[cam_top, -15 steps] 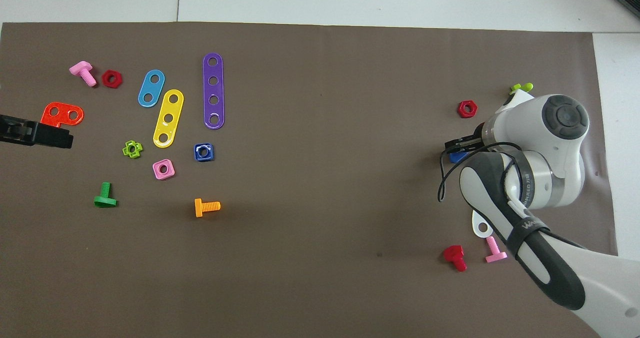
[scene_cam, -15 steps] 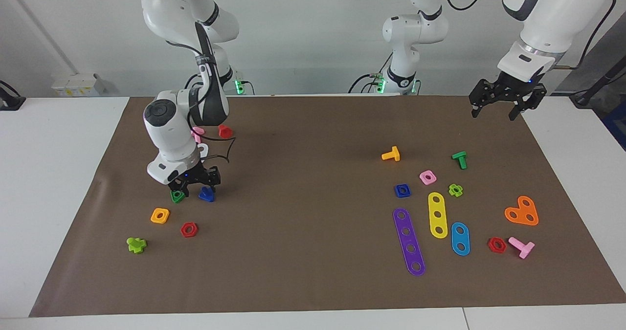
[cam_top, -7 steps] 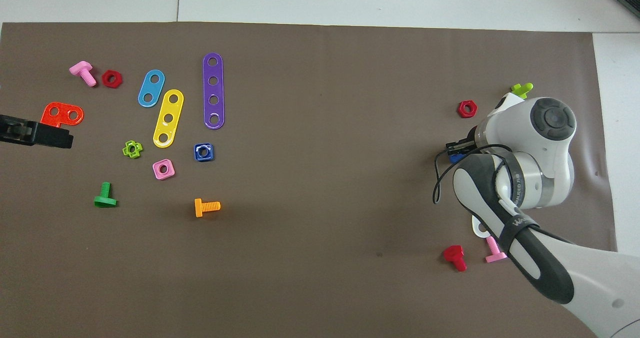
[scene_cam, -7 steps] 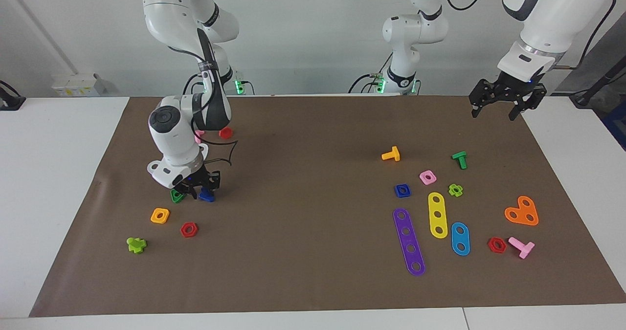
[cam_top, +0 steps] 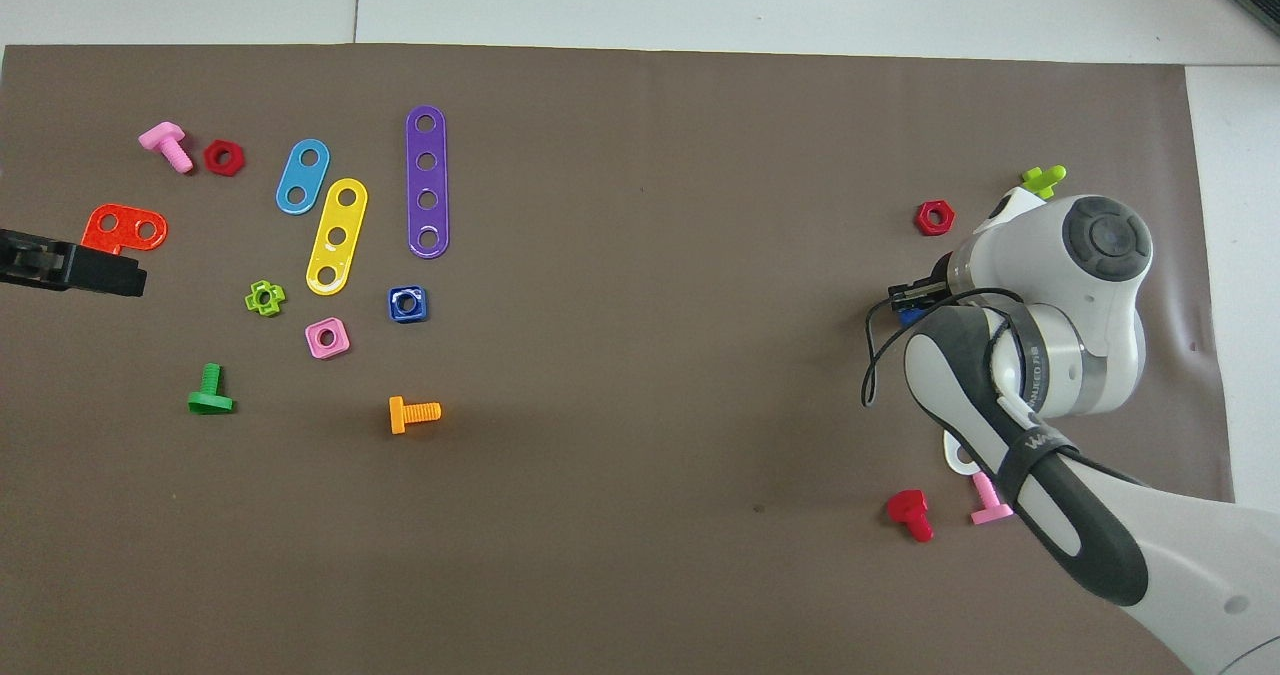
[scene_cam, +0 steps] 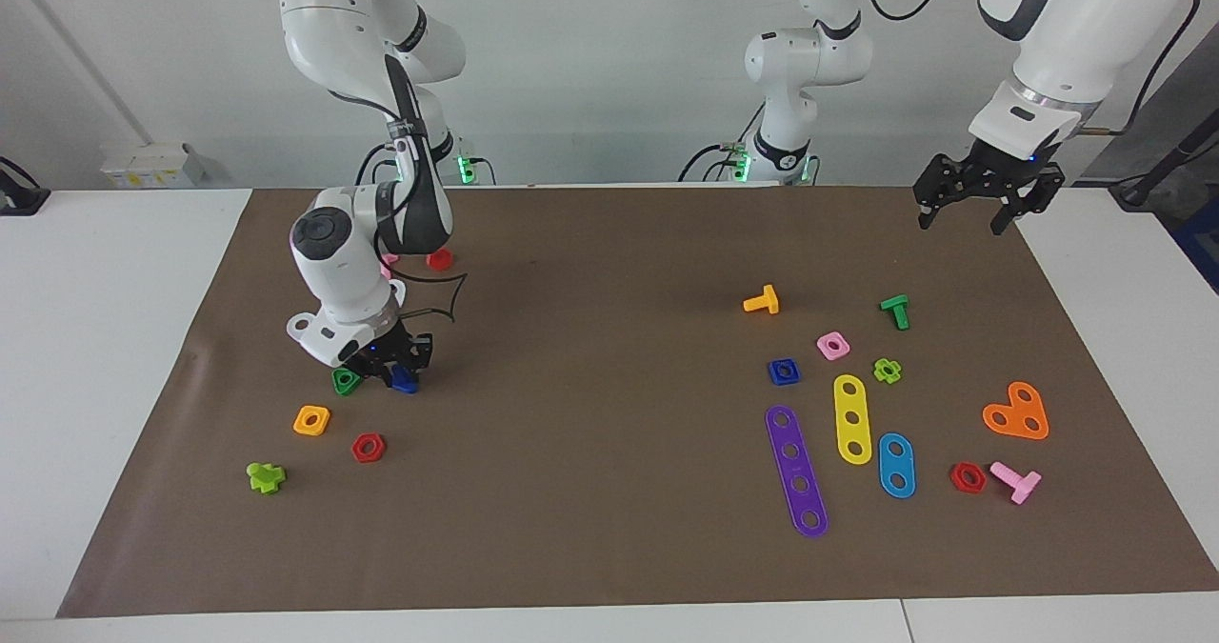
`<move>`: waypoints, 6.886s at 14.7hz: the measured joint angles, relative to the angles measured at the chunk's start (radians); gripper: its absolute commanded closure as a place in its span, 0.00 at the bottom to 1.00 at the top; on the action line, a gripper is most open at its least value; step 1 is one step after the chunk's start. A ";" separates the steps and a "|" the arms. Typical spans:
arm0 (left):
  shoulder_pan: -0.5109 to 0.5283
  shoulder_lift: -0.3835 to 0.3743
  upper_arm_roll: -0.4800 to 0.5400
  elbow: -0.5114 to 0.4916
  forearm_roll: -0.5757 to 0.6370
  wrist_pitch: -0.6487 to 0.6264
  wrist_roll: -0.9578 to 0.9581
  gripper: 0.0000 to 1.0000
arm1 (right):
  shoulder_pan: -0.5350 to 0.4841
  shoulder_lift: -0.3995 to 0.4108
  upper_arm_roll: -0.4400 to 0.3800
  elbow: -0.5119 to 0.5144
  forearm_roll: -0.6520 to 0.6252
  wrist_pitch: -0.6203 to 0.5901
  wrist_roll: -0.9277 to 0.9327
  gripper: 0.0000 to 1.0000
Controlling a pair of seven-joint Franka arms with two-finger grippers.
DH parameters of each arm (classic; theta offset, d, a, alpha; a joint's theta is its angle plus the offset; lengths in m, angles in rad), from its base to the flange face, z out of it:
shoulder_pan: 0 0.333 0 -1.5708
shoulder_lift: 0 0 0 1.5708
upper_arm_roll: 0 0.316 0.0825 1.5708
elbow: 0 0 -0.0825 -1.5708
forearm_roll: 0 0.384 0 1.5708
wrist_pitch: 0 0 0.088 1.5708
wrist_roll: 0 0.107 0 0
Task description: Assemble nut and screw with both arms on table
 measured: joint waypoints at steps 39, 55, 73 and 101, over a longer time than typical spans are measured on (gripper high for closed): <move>0.000 0.000 0.000 0.000 0.000 0.000 0.000 0.00 | 0.030 -0.050 0.000 0.061 0.008 -0.059 0.136 1.00; 0.000 0.000 0.000 0.000 0.000 0.000 0.000 0.00 | 0.505 0.181 0.006 0.466 -0.025 -0.162 0.822 1.00; 0.000 0.000 0.000 0.000 0.000 0.000 0.000 0.00 | 0.574 0.277 -0.010 0.458 -0.062 -0.008 0.978 0.00; -0.040 0.113 -0.189 -0.268 -0.005 0.427 -0.369 0.00 | -0.117 -0.290 -0.014 0.432 -0.064 -0.767 0.175 0.00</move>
